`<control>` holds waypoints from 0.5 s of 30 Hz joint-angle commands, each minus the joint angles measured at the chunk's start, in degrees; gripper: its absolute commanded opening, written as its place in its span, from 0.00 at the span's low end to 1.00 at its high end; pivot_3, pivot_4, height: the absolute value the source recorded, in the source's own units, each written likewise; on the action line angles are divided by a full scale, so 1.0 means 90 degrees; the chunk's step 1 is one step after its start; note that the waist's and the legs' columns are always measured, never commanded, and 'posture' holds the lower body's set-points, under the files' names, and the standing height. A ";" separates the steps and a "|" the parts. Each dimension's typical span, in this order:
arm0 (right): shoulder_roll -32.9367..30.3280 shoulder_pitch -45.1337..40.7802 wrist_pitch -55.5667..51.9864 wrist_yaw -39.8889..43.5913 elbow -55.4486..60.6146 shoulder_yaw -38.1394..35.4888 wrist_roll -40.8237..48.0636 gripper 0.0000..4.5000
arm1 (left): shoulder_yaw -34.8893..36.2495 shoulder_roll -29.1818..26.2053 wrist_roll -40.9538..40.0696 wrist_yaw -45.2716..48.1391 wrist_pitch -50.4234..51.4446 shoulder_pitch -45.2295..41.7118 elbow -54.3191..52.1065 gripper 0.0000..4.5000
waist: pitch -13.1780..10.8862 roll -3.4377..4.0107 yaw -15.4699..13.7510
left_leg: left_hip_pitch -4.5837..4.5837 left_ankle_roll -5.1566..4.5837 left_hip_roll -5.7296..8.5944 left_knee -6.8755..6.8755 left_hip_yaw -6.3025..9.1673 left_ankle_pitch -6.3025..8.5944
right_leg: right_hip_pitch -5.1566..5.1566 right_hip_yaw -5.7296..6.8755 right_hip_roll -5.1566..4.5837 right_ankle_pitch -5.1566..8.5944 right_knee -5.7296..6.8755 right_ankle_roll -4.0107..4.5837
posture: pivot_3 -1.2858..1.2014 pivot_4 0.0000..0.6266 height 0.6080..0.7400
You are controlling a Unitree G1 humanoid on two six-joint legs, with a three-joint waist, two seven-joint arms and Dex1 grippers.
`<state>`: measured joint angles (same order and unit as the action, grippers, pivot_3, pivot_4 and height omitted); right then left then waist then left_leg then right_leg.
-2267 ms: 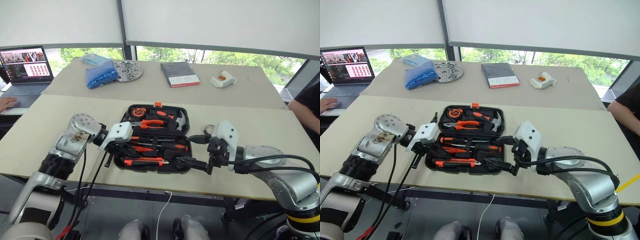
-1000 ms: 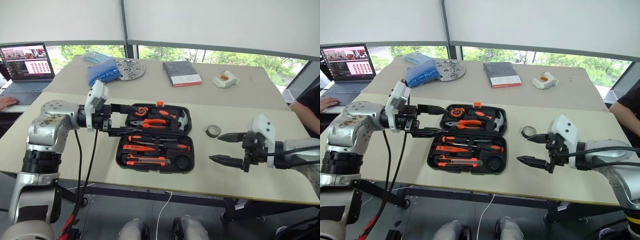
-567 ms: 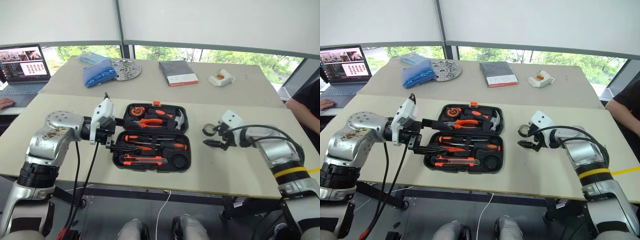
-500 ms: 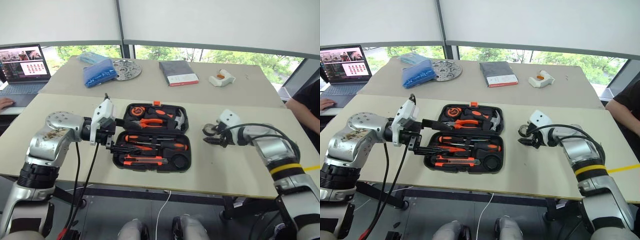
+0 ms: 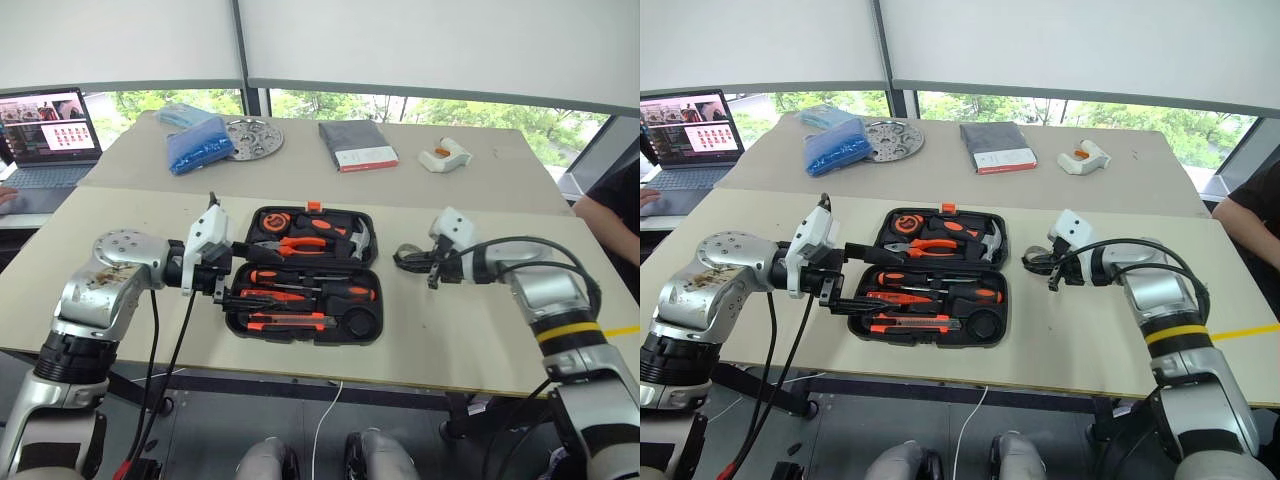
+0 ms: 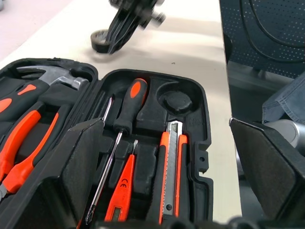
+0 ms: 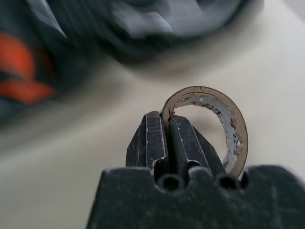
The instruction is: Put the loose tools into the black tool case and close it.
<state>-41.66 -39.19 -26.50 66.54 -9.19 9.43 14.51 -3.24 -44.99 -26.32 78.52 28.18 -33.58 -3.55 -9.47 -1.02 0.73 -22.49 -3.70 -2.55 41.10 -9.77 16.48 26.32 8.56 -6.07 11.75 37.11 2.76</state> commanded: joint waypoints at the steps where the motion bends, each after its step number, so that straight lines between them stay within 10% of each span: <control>1: -0.0128 0.0524 -0.1097 0.0122 0.2111 0.0012 0.0735 0.00 | -0.0061 0.0011 0.0067 0.0066 -0.0250 -0.0145 -0.0037 1.00 | 0.0000 0.0000 -0.0006 | 0.0002 0.0000 0.0000 -0.0002 0.0001 0.0000 | 0.0000 0.0000 -0.0001 0.0000 0.0000 0.0000 | 0.52 0.24 0.84; 12: 0.0045 0.1234 -0.1606 -0.0618 0.3315 0.0742 0.0440 0.00 | -0.0229 0.0073 0.0157 0.0107 -0.0435 -0.0220 0.0051 1.00 | 0.0000 -0.0001 -0.0015 | 0.0002 0.0000 0.0002 -0.0001 0.0001 0.0001 | -0.0001 0.0002 -0.0008 0.0000 0.0001 0.0000 | 0.52 0.24 0.84; 15: 0.0075 0.1354 -0.1573 -0.0689 0.3363 0.0886 0.0410 0.25 | -0.0254 0.0098 0.0213 0.0120 -0.0512 -0.0232 0.0109 1.00 | 0.0000 -0.0001 -0.0018 | 0.0002 0.0000 0.0002 0.0000 0.0001 0.0001 | -0.0001 0.0002 -0.0005 0.0000 0.0000 0.0000 | 0.52 0.24 0.84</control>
<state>-41.09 -27.44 -40.70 60.88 19.00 17.47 18.24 -5.80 -44.18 -24.61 79.46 24.80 -34.34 -2.29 -9.48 -1.03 0.57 -22.47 -3.70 -2.53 41.10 -9.76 16.49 26.32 8.58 -6.12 11.75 37.11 2.76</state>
